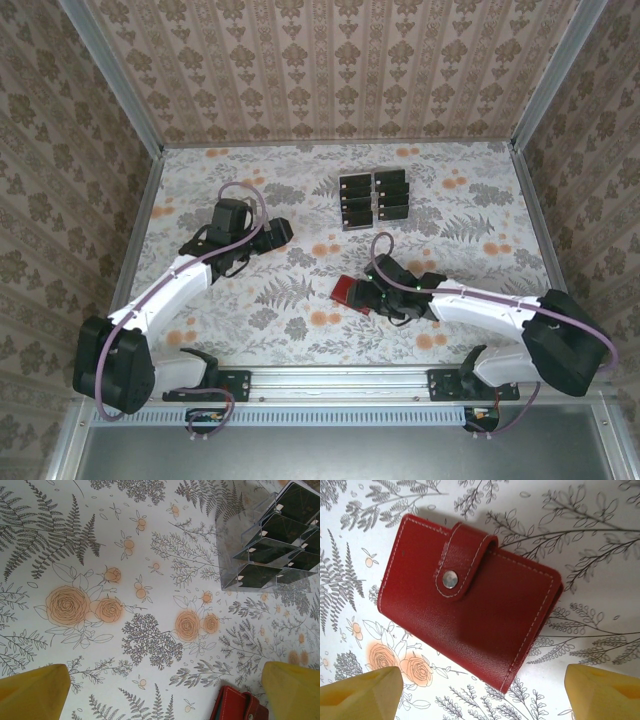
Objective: Put the credit cards into the card holder
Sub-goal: Move the card holder to the center of the table.
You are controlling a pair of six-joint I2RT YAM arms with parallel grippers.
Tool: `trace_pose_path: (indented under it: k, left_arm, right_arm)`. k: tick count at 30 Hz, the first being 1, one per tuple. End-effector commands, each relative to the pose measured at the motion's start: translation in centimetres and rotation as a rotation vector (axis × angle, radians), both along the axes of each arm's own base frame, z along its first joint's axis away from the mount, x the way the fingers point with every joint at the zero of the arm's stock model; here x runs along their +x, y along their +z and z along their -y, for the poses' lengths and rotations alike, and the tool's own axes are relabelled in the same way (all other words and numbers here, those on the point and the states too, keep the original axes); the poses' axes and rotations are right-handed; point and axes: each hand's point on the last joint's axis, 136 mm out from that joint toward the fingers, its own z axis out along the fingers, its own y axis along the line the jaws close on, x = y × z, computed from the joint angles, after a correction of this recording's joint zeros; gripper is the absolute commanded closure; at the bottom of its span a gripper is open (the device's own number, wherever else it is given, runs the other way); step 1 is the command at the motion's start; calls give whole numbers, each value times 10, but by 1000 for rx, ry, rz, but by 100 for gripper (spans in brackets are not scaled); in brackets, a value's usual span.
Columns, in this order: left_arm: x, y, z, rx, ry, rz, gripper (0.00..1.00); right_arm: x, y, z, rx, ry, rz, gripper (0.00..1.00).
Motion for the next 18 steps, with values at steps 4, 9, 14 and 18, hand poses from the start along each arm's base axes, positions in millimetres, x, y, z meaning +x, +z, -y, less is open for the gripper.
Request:
trace_pose_path:
  k: [4, 9, 14, 18]
  left_arm:
    - [3, -3, 1, -5, -5, 0, 0]
    - [6, -5, 4, -14, -14, -7, 0]
    - [8, -4, 5, -16, -13, -7, 0]
    - [11, -3, 1, -18, 4, -12, 0]
  right_arm:
    - [5, -1, -24, 1, 5, -4, 14]
    - [7, 1, -55, 32, 44, -8, 14]
    - [16, 9, -101, 120, 89, -9, 14]
    - [25, 19, -144, 204, 151, -8, 15]
